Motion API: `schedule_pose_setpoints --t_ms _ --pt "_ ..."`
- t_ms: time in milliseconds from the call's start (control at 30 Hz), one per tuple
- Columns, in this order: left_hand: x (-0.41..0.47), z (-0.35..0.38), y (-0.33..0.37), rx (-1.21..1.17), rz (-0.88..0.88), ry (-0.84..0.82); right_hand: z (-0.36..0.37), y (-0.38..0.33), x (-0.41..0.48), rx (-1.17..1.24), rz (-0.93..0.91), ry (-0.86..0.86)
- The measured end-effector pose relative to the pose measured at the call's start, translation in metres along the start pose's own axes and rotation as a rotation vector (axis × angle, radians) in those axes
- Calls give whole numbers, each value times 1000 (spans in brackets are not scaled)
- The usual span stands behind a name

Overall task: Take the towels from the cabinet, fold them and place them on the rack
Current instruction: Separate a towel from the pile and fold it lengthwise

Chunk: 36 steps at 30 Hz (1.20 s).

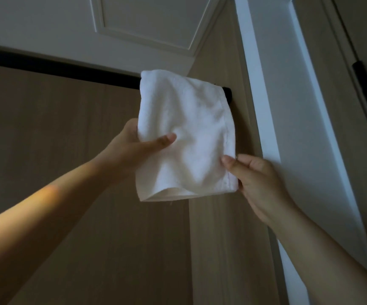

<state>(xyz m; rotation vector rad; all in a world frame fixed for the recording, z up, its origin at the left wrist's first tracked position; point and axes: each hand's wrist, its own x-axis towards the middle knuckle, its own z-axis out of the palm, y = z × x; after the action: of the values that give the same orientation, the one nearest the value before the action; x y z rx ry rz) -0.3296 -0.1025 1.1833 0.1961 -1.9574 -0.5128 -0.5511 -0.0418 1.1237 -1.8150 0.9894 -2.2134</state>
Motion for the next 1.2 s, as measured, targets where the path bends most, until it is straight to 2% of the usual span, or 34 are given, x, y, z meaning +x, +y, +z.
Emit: schedule_pose_setpoints --t_ms 100,133,200,267,433,533,633,800,867,967,1033,1100,1200 --pt "-8 -4 5 102 -298 -128 -4 -6 3 -43 -140 53" --pt "-12 -2 5 102 -332 -153 -6 -9 4 -28 -166 46" --pt "-14 0 2 104 -241 -108 -11 -17 7 74 -128 -6" --pt "-12 1 4 104 -132 -24 -14 -25 14 222 -4 -87" --pt "1 -2 16 -15 -12 23 -16 -53 34 426 192 -254" --pt "4 -6 21 -5 30 9 -17 -62 45 374 252 -287" --pt "5 -7 20 -5 -3 22 -13 -66 55 376 297 -255" --pt "7 -15 20 99 -87 80 -2 -73 73 306 145 -132" --pt "10 -20 21 131 -103 79 1 -74 79 298 146 -137" --pt "17 -27 26 109 -55 28 8 -74 85 311 135 -154" --pt "25 -25 35 82 42 20 12 -75 90 336 78 -94" --pt "39 -24 41 74 82 159 15 -77 98 320 17 -8" --pt "69 -24 45 123 51 423 17 -83 114 274 -12 36"
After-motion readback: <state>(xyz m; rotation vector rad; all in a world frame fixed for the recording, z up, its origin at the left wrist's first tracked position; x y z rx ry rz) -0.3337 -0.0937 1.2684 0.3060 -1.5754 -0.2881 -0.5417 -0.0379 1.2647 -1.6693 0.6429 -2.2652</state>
